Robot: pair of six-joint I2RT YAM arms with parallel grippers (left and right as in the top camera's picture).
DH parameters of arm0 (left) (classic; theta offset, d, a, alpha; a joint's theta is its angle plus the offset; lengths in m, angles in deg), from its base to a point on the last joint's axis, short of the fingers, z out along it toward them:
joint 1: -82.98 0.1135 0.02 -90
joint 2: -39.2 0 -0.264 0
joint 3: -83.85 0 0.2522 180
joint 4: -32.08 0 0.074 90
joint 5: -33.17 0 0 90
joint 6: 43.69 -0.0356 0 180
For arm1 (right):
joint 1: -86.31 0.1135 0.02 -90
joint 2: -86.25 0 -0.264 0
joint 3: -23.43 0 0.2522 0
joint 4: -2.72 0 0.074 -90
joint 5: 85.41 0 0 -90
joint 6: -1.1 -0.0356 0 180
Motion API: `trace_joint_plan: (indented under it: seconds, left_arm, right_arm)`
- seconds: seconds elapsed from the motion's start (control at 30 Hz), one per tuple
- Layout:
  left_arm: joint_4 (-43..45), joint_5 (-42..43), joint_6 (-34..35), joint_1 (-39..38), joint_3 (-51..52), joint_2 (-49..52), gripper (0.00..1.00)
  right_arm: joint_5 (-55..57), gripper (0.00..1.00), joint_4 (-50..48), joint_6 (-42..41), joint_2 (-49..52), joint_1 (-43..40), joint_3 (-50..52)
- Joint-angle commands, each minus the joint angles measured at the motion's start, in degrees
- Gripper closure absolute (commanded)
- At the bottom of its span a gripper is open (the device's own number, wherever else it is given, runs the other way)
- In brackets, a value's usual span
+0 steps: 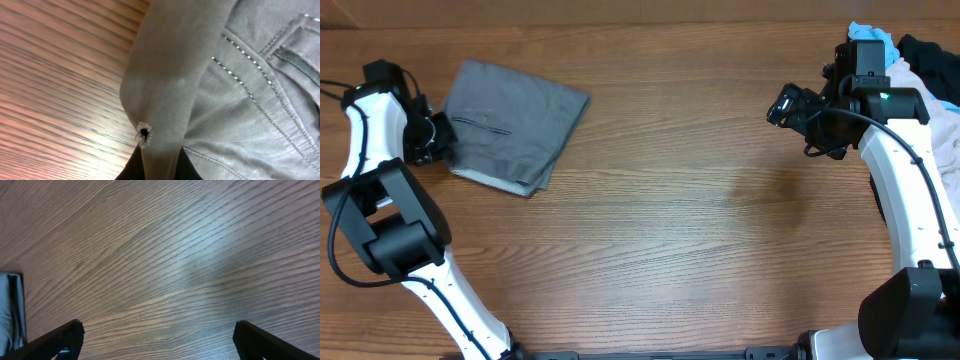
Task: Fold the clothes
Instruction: 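Slide the shorts further left to the table's left edge with left gripper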
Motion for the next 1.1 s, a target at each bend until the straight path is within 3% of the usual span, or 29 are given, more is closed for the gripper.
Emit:
trace_joint_plan:
  seconds: [0.0,0.57,0.87,1.07]
  left_arm:
    - [1.5,0.7,4.0,2.0,-1.5,-0.4,0.96]
    - [4.7,1.7,4.9,14.0,-1.5,-1.6,0.96]
    - [10.3,1.8,5.8,15.8,-1.5,-1.5,0.96]
    - [14.2,1.6,-0.1,15.1,-1.5,-1.5,0.96]
  right_arm:
    - [0.6,0.00,-0.1,0.1,0.0,0.1,-0.1]
    - [0.6,0.00,-0.1,0.1,0.0,0.1,-0.1]
    - [0.6,0.00,-0.1,0.1,0.0,0.1,-0.1]
    - [0.6,0.00,-0.1,0.1,0.0,0.1,-0.1]
